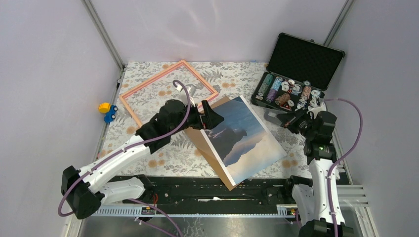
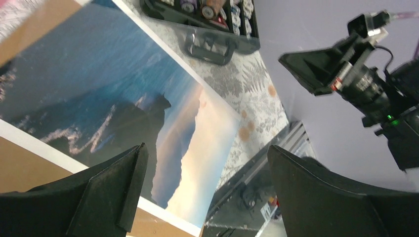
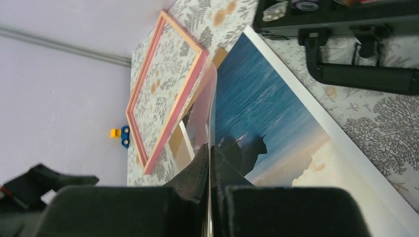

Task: Put the photo into the frame
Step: Pick up the photo frame item at the center of the board.

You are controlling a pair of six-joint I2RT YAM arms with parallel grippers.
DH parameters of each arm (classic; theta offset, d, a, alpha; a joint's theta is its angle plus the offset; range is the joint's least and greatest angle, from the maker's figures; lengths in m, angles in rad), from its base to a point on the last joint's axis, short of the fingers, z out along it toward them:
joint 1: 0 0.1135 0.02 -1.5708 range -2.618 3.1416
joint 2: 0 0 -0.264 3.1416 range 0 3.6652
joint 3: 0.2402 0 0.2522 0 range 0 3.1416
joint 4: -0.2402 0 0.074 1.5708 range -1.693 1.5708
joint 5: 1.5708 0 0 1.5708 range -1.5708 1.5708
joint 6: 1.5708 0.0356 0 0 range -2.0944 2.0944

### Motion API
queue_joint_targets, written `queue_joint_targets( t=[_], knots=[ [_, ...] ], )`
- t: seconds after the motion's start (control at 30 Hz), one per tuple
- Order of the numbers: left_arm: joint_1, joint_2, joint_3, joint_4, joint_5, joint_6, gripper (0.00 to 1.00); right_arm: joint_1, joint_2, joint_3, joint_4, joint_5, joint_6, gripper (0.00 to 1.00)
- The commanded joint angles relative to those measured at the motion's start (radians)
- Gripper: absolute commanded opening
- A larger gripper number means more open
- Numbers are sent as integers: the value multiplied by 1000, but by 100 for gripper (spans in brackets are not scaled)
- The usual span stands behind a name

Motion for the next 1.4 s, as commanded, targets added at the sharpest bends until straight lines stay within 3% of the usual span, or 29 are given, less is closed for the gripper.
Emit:
queue_joint_targets(
  t=[0.0,0.17,0.37,0.6,0.87,1.03,1.13,1.23,1.37],
  knots=[
    [62,37,144,-58,14,40,99,3,2,159,-158,-129,-151,0],
    [197,128,297,-75,238,21,99,3,87,370,-188,-239,-185,0],
    [247,280,507,-119,460,122,99,43,254,588,-262,-357,-239,0],
    [265,380,709,-183,522,299,99,86,428,803,-254,-497,-205,0],
    [275,570,1070,-428,672,600,99,165,518,887,-255,-545,-169,0],
    [279,703,1243,-544,797,636,99,180,514,895,-244,-552,-172,0],
    [281,686,1204,-516,623,541,96,181,510,888,-243,-503,-166,0],
    [303,546,1005,-427,405,407,99,181,515,883,-228,-469,-135,0],
    [483,307,599,-186,446,155,99,181,527,854,-126,-482,-64,0]
  ],
)
